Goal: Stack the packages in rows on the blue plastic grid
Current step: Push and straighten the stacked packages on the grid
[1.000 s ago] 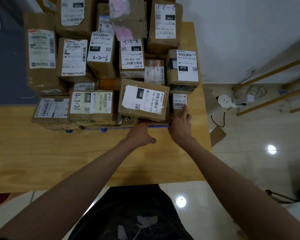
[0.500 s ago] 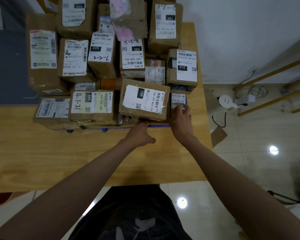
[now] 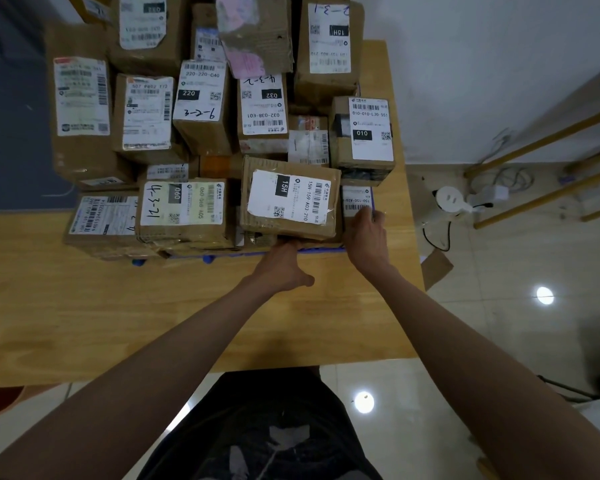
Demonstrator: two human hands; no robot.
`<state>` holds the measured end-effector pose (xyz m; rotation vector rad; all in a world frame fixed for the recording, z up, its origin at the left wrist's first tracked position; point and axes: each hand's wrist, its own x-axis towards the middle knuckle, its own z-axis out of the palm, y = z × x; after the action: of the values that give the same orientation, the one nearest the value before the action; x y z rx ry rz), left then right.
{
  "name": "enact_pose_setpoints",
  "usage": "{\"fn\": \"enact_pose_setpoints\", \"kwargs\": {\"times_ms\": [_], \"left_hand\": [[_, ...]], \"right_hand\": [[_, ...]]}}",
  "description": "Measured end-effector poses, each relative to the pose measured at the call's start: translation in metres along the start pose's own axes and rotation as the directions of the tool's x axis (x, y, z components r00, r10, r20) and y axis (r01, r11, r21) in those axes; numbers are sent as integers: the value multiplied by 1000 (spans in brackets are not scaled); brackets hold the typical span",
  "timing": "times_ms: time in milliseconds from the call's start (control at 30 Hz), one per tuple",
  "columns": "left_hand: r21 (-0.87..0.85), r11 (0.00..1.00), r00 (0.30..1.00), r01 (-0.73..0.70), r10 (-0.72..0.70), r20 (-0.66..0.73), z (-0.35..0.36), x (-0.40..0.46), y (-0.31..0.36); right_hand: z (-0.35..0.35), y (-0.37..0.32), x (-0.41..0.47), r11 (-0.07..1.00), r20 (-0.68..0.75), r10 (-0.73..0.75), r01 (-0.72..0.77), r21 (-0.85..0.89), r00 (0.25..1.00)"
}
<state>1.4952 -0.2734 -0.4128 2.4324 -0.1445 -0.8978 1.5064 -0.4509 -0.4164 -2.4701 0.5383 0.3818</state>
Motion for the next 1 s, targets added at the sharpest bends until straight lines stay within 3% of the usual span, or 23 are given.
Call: {"fn": "enact_pose_setpoints", "kwargs": {"times_ms": [700,867,1000], "left_hand": [[37,999,996,-8,5,88,-11,-9,-5],[150,987,986,-50,25,166,-34,-19,10],[280,943,965,-178,113,235,-61,-33,49]], "right_hand": [[-1,3,-4,998,2,-60,60,-8,998],[-12,-4,-14,996,64,-13,19,-92,998],[-31,-15,-21,988,63,18,-8,-157,998]]}}
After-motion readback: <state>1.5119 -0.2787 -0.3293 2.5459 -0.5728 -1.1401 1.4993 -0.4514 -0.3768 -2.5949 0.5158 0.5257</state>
